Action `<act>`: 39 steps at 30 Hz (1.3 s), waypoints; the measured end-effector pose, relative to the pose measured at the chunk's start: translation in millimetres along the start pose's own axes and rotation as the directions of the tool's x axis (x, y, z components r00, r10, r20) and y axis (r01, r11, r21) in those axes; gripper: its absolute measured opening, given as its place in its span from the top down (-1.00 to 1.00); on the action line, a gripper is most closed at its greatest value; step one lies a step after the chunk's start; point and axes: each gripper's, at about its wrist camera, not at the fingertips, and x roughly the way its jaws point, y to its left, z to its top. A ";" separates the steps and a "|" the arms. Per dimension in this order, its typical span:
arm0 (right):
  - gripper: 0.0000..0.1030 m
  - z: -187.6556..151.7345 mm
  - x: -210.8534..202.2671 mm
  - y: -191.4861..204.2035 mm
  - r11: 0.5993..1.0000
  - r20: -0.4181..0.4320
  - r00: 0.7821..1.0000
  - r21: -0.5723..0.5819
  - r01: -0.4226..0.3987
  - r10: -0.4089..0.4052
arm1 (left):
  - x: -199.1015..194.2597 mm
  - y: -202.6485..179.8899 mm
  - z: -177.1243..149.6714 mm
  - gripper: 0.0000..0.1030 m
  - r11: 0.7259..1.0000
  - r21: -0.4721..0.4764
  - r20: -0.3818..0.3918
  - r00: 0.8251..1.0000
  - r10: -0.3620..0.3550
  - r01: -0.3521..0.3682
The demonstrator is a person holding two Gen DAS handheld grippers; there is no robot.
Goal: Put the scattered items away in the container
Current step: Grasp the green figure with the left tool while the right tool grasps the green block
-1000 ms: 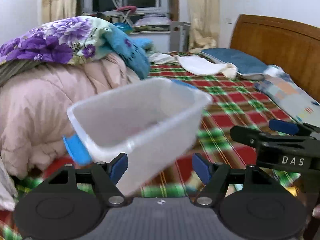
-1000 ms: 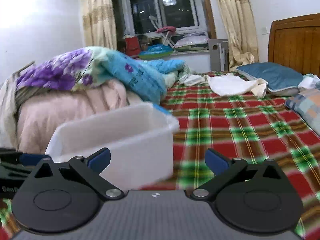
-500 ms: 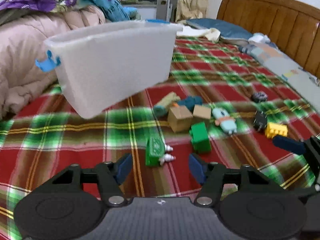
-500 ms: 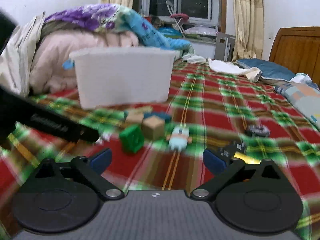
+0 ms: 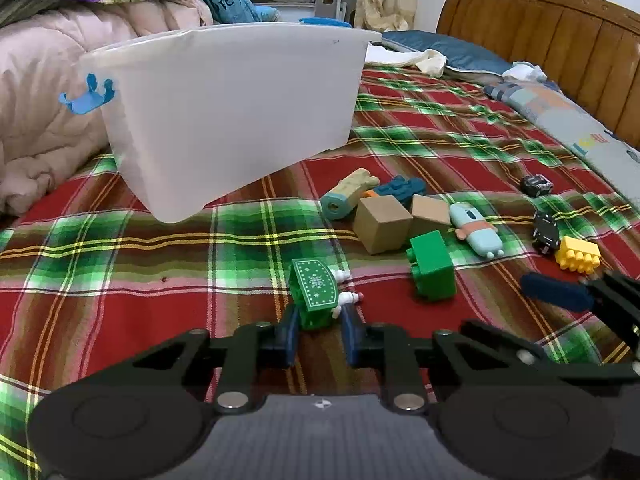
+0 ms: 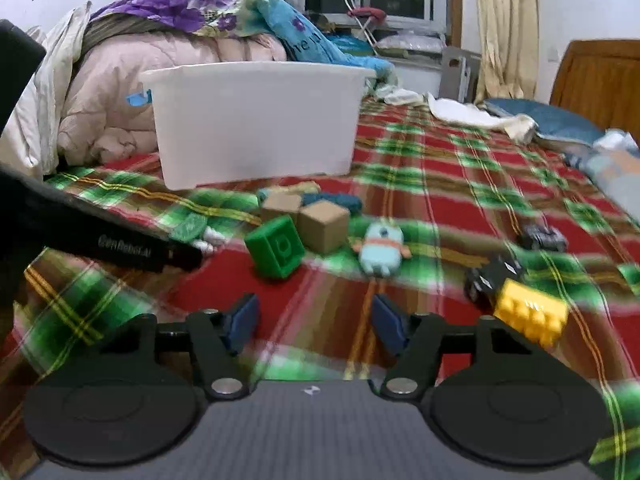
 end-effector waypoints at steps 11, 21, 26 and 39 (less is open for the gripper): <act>0.44 16.7 37.4 13.9 0.998 -0.023 0.998 0.015 -0.059 0.060 | 0.3 12.3 1.8 0.51 0.999 0.007 -0.004 0.999 -0.037 0.037; 0.44 13.5 1.6 8.5 1.000 0.005 1.000 0.008 -0.012 0.012 | -19.1 3.0 8.2 0.52 0.996 -0.008 0.024 0.996 -0.083 0.083; 0.44 18.8 -13.9 -1.5 0.999 0.027 1.000 0.037 0.008 -0.009 | -30.7 -7.7 13.3 0.53 0.996 0.008 0.043 0.995 -0.091 0.091; 0.44 13.5 -29.5 -14.6 0.996 0.028 0.999 0.089 0.029 -0.032 | -21.5 -20.1 -2.2 0.53 0.994 0.031 -0.009 0.994 -0.105 0.105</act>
